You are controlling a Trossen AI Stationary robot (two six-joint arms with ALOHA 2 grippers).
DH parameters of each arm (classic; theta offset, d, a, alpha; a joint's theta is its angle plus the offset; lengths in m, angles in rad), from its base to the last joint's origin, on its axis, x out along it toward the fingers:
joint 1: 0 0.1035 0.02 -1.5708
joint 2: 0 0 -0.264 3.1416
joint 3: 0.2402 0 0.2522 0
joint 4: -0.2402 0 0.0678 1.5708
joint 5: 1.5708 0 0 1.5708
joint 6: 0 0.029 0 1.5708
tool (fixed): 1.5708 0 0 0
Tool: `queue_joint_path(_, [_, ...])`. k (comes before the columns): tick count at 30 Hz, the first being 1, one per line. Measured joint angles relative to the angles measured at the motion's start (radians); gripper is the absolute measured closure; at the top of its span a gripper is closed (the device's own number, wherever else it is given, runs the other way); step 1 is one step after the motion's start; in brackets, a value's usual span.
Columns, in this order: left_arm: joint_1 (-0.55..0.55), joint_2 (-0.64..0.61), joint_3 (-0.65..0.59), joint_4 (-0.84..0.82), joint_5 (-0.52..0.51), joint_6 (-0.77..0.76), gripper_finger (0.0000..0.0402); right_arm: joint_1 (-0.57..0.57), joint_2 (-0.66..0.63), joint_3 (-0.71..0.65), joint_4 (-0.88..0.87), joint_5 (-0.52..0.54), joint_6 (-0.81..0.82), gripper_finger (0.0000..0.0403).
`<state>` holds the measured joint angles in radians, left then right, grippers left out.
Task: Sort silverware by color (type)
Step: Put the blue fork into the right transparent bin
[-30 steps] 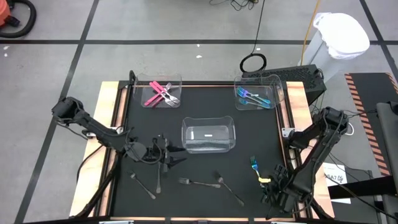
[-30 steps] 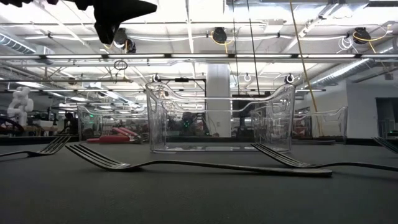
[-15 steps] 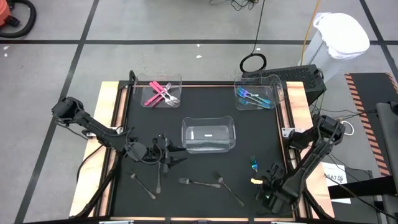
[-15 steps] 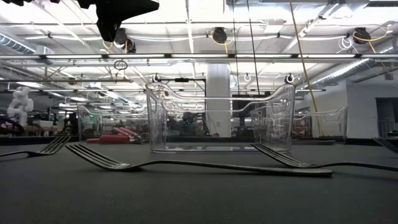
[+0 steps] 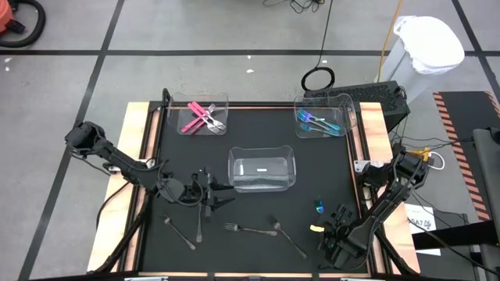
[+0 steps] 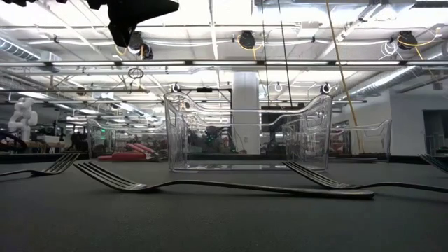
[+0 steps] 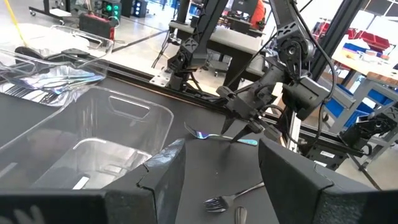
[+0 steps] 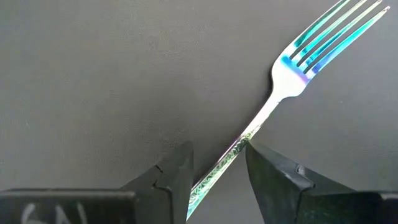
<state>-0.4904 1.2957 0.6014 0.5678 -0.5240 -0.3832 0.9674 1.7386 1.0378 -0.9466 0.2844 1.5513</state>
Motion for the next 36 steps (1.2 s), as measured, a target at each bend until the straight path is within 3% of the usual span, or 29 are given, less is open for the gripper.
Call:
queue_joint_path(12, [0.000, 0.000, 0.000, 0.000, 0.000, -0.001, 0.0199, 0.001, -0.006, -0.063, 0.105, -0.023, -0.024, 0.0266])
queue_joint_path(36, [0.000, 0.000, 0.000, 0.000, 0.000, -0.003, 0.0199, 0.001, -0.002, -0.090, 0.100, -0.050, -0.027, 0.0385])
